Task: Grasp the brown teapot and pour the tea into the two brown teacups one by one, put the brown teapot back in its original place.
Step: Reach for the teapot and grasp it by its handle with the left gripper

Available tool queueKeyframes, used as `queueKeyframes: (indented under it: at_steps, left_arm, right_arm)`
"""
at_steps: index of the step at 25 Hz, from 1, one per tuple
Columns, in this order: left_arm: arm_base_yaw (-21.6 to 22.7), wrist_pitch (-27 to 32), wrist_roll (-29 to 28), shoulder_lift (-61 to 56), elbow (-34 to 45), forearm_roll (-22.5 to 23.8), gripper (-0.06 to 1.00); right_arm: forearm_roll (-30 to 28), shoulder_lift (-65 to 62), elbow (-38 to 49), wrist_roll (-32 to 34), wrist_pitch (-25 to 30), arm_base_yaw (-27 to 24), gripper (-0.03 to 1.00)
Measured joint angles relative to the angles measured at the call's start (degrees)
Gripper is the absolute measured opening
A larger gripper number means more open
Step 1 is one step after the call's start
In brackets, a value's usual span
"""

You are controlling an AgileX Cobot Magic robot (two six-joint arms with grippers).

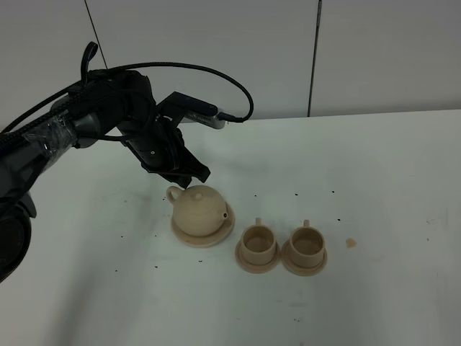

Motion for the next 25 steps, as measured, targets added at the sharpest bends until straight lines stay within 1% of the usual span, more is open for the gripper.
queueKeyframes:
  at_steps: [5,8,11,25]
  left_arm:
    - [0.00,-1.19,-0.11,0.00,0.00,0.40,0.35]
    - [0.00,-1.11,-0.89,0.00,0.00,2.47,0.35]
    - [0.15,0.31,-1.37,0.00,0.00,3.63,0.35]
    - [0.48,3.96,-1.60,-0.11,0.00,3.68,0.35]
  right_arm:
    - [0.00,0.00,0.00,0.00,0.00,0.00,0.35]
    - [0.00,0.00,0.00,0.00,0.00,0.00,0.35]
    - [0.00,0.00,0.00,0.00,0.00,0.00,0.35]
    - [0.00,0.00,0.00,0.00,-0.05,0.00,0.35]
